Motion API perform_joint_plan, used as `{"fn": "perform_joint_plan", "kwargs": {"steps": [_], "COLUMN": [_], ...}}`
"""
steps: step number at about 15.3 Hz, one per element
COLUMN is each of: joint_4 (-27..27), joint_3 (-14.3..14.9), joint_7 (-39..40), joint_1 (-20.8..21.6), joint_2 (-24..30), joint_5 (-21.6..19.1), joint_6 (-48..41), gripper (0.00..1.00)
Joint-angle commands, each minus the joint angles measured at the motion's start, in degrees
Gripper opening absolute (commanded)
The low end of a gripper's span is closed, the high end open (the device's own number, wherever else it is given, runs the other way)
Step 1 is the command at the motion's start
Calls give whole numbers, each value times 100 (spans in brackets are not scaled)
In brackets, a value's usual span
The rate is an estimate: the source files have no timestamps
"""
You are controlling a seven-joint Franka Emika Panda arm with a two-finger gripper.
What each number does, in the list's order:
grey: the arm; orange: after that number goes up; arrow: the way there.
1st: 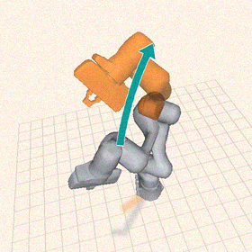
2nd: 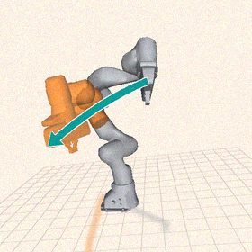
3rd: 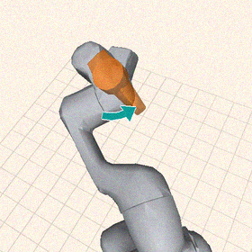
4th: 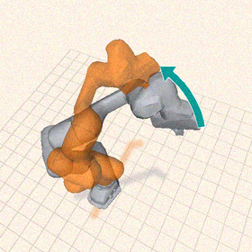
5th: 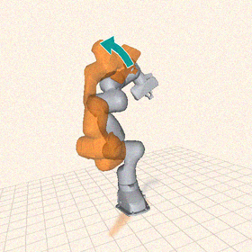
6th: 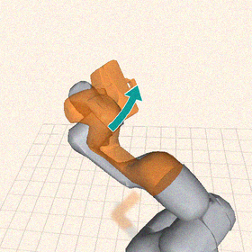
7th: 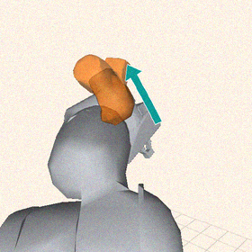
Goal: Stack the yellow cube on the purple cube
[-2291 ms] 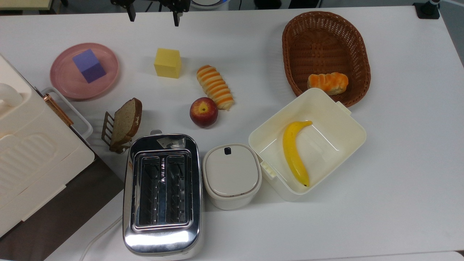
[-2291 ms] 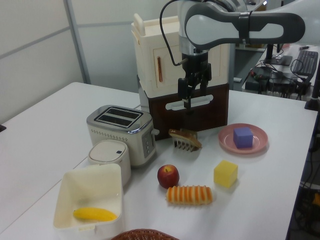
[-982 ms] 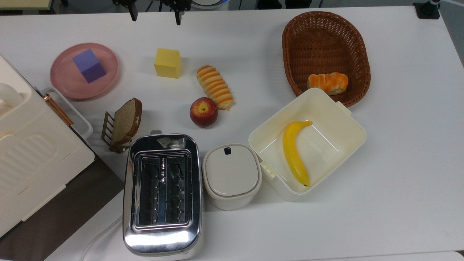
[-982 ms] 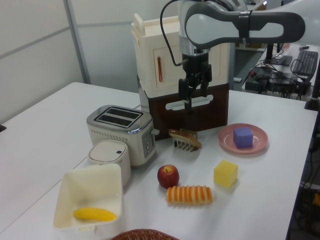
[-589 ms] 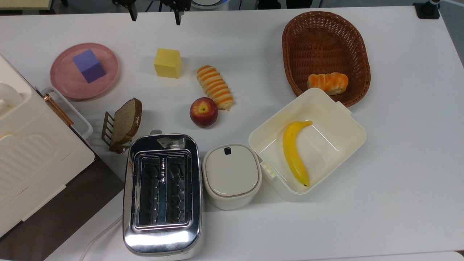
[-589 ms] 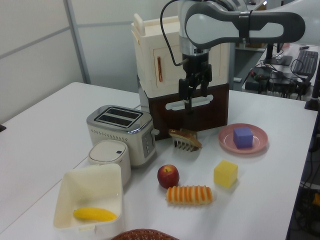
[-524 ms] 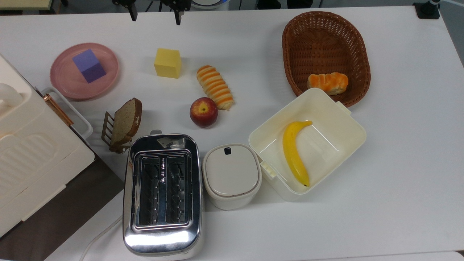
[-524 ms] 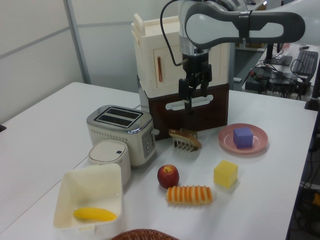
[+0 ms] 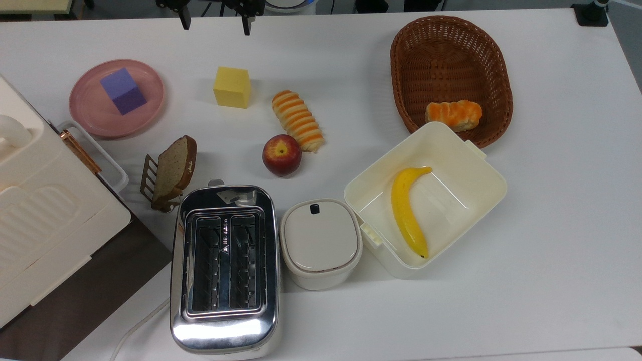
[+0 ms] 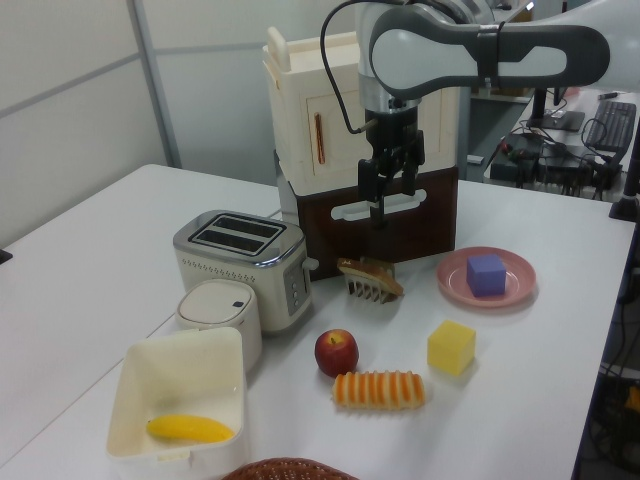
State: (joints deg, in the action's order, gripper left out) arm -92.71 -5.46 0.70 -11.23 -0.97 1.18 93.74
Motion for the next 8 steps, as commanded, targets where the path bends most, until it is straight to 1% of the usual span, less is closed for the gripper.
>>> {"fn": "perform_joint_plan", "kwargs": {"steps": [1,4,8], "joint_4": [-204,-221,-528], "joint_3": [54,54,62], "joint_7": [150,150,150], "joint_1": [33,25,-2], "joint_2": [132,133,290], "joint_5": [-135,-135,-135], "joint_6": [-102,-119,-119], "gripper": [100,100,100]}}
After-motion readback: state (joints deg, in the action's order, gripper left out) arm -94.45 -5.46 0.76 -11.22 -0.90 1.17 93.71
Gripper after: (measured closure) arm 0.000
